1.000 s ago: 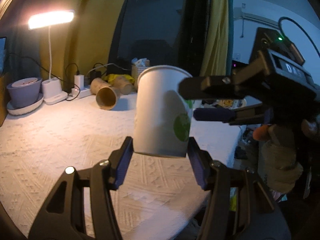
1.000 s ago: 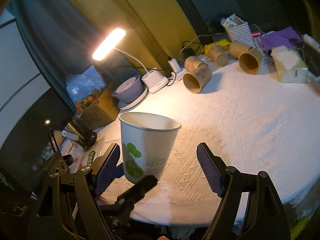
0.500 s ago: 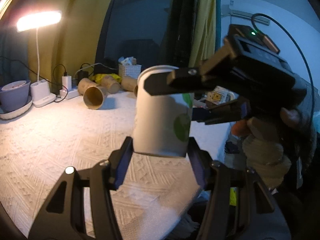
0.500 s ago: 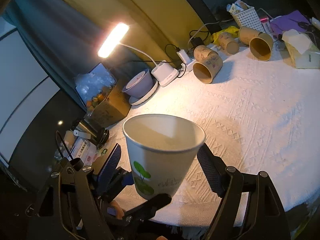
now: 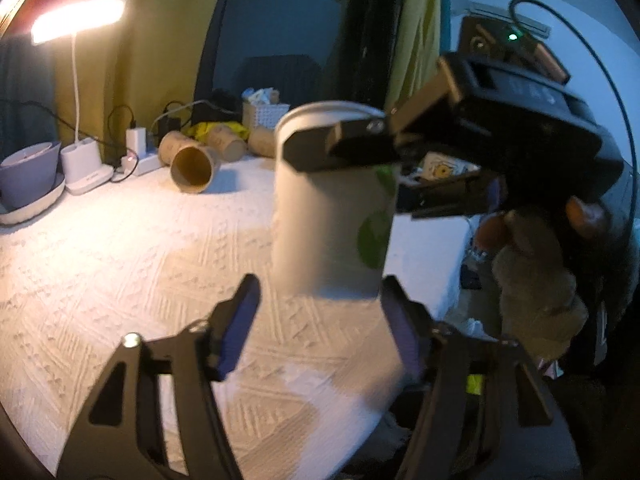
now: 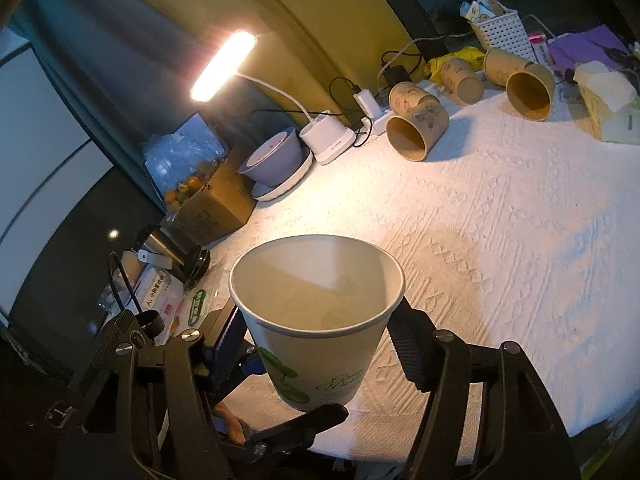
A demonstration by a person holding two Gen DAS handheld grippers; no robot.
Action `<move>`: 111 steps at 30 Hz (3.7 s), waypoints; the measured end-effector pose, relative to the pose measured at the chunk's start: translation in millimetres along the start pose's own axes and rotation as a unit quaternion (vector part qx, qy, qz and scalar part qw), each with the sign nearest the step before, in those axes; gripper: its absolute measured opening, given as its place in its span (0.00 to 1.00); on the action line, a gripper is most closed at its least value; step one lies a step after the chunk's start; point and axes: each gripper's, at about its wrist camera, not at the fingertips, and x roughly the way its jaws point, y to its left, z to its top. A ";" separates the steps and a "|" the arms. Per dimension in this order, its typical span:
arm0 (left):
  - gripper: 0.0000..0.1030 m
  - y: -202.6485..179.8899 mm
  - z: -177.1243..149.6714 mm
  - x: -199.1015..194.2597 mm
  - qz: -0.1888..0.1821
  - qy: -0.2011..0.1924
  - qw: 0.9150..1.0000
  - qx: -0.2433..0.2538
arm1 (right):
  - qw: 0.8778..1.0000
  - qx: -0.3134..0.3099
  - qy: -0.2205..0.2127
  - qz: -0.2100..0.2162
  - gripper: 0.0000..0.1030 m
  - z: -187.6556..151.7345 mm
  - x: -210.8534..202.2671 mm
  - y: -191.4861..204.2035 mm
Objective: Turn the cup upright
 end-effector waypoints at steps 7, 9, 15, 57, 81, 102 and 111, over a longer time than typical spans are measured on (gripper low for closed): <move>0.67 19.2 -3.2 -3.9 0.018 0.017 0.999 -0.028 | 0.996 -0.042 -0.031 -0.070 0.67 10.2 -2.7 0.2; 0.67 27.7 -3.7 -7.4 0.029 0.019 0.999 -0.040 | 0.995 -0.045 -0.041 -0.084 0.67 13.6 -3.7 -5.9; 0.67 54.0 1.8 -17.3 0.052 0.012 0.995 -0.081 | 0.980 -0.091 -0.054 -0.167 0.67 13.5 12.3 -20.4; 0.67 79.8 1.3 -0.9 0.125 0.041 0.986 -0.106 | 0.948 -0.211 -0.041 -0.233 0.75 -22.9 59.5 -3.4; 0.86 47.7 3.8 -7.3 0.108 0.037 0.989 -0.094 | 0.951 -0.192 -0.064 -0.234 0.76 -49.7 0.3 1.2; 0.87 -5.3 47.5 -48.2 0.117 -0.047 0.992 -0.018 | 0.935 -0.196 -0.134 -0.264 0.76 -37.6 -68.7 31.1; 0.87 -18.5 61.4 -61.9 0.123 -0.079 0.989 -0.003 | 0.927 -0.204 -0.160 -0.270 0.76 -32.0 -89.9 43.8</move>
